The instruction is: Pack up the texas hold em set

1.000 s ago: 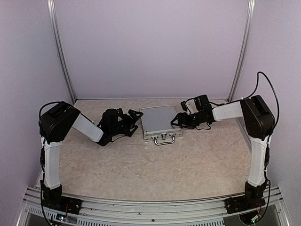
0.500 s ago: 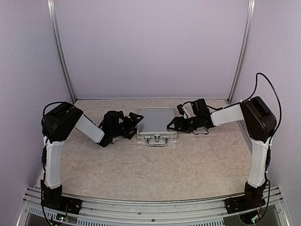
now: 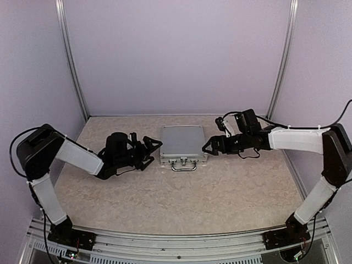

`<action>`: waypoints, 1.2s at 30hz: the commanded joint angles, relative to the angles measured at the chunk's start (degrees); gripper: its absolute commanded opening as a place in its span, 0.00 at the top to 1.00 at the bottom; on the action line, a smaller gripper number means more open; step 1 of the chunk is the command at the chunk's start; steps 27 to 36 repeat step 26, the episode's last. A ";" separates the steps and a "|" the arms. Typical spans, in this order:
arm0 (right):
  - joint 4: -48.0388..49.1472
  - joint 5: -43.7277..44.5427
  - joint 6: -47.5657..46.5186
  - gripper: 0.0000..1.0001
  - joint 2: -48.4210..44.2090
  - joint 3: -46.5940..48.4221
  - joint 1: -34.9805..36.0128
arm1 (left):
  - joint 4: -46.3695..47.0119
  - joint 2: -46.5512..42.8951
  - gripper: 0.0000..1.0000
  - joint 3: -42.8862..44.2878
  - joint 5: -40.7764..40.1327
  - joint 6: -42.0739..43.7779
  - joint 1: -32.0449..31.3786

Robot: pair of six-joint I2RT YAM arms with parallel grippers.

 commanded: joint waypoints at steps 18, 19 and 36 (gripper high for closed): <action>-17.21 33.32 -0.42 0.00 -65.98 -20.00 1.03 | -62.47 -76.18 0.01 -13.36 -30.49 30.68 -8.79; -17.36 34.07 -0.54 0.00 -66.92 -19.96 1.01 | -63.24 -77.78 0.01 -13.65 -31.98 30.25 -9.19; -17.00 36.66 -0.07 0.00 -68.84 -20.86 1.00 | -64.38 -81.10 0.01 -12.92 -35.70 29.90 -9.71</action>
